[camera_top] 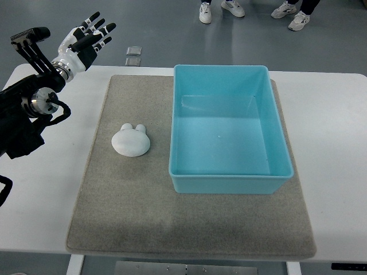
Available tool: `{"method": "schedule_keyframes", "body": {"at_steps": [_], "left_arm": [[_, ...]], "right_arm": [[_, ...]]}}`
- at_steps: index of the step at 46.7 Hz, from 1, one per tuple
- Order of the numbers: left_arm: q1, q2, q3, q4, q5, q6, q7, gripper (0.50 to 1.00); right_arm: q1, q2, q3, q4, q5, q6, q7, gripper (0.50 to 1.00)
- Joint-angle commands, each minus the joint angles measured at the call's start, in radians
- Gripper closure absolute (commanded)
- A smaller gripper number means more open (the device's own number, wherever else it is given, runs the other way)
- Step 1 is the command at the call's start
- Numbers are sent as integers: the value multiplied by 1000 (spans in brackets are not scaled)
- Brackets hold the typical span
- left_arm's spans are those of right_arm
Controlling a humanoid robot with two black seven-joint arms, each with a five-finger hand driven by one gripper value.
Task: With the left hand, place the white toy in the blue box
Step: 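Swing the left hand forward over the mat toward the white rabbit toy, then lower the left hand fingers down onto the white rabbit toy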
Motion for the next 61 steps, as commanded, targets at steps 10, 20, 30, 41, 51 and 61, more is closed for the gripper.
{"method": "schedule_keyframes", "body": {"at_steps": [10,20,30,41,51,61], "left_arm": [[-18,53,30,-94,271,0,0,519],[-29,125,111,-207,414,-4,0,519],[-74,287,254,-515,471,-6,0,519],[-156,415,398,-730,653,-17,0,519],[-160,465,398,-796,851,-52,-2,519],[-158,475,398,-810,1016,-86,-34,519]], "right_arm": [[0,0,0,0,0,0,0,564],[0,0,0,0,0,0,0,564],[0,0,0,0,0,0,0,564],[0,0,0,0,0,0,0,564],[0,0,0,0,0,0,0,564],[0,0,0,0,0,0,0,564]]}}
